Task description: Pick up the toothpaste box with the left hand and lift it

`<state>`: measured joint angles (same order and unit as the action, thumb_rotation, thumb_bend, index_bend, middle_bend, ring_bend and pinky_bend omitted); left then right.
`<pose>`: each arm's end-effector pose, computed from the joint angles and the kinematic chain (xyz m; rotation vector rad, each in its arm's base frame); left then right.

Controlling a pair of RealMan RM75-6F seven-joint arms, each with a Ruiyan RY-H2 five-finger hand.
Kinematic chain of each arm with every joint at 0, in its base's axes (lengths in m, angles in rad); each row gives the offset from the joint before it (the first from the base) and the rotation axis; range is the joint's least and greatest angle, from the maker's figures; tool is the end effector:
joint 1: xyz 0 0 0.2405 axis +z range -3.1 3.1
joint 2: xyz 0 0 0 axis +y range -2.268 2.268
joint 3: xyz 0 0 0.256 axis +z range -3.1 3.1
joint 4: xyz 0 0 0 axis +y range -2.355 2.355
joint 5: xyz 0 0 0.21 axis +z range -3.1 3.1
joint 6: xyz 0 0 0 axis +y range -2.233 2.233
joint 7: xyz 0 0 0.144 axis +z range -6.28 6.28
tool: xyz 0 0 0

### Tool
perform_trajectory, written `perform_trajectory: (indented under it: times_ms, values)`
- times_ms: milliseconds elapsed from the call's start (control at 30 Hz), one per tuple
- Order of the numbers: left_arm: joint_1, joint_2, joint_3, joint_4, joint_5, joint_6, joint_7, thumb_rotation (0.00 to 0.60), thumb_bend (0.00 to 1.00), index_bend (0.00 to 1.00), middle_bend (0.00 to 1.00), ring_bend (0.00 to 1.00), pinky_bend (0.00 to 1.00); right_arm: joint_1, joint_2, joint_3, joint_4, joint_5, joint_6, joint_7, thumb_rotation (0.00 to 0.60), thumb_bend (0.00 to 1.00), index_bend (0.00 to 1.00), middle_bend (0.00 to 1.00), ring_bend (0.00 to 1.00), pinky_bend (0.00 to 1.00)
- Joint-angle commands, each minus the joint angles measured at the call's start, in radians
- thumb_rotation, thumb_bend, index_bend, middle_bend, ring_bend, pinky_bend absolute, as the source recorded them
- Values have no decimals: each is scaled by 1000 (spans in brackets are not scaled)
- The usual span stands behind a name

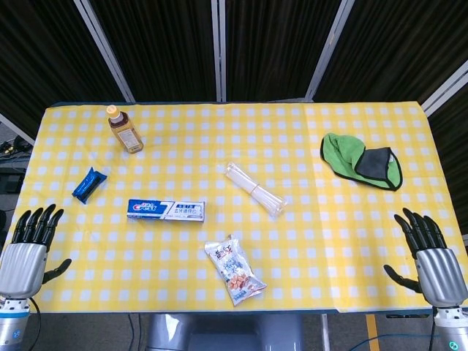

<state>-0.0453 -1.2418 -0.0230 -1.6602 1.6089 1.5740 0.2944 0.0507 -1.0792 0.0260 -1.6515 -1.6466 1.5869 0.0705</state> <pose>-0.2786 0.1614 0.1215 -1.4463 -0.7397 -0.8813 -0.2889 -0.1637 0.1699 1.4257 -0.8651 1.0620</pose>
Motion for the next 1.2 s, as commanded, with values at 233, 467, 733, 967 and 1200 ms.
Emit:
perform_trajectory:
  times_ms: [233,467,733,967,1200]
  values:
    - [-78,-20,-45,26,-42,-105,7,600,0,0,0,0,58,0,9,-6,-2,-9,-3,20,600,79,0,0,0,0]
    - [-202,-25,-104,25,-129,-288,60,600,29,78,0,35,152,0,20,-7,-6,-10,-3,41,600,80,0,0,0,0]
    - [-334,-30,-139,9,-309,-526,143,600,29,63,0,38,154,3,29,-6,-6,-6,-9,62,600,80,0,0,0,0]
    - [-420,-77,-144,22,-430,-596,292,600,29,58,0,38,154,5,34,0,-2,7,-14,83,600,80,0,0,0,0]
    - [-494,-134,-144,37,-542,-624,413,600,29,73,0,38,154,7,40,2,1,14,-18,104,600,80,0,0,0,0]
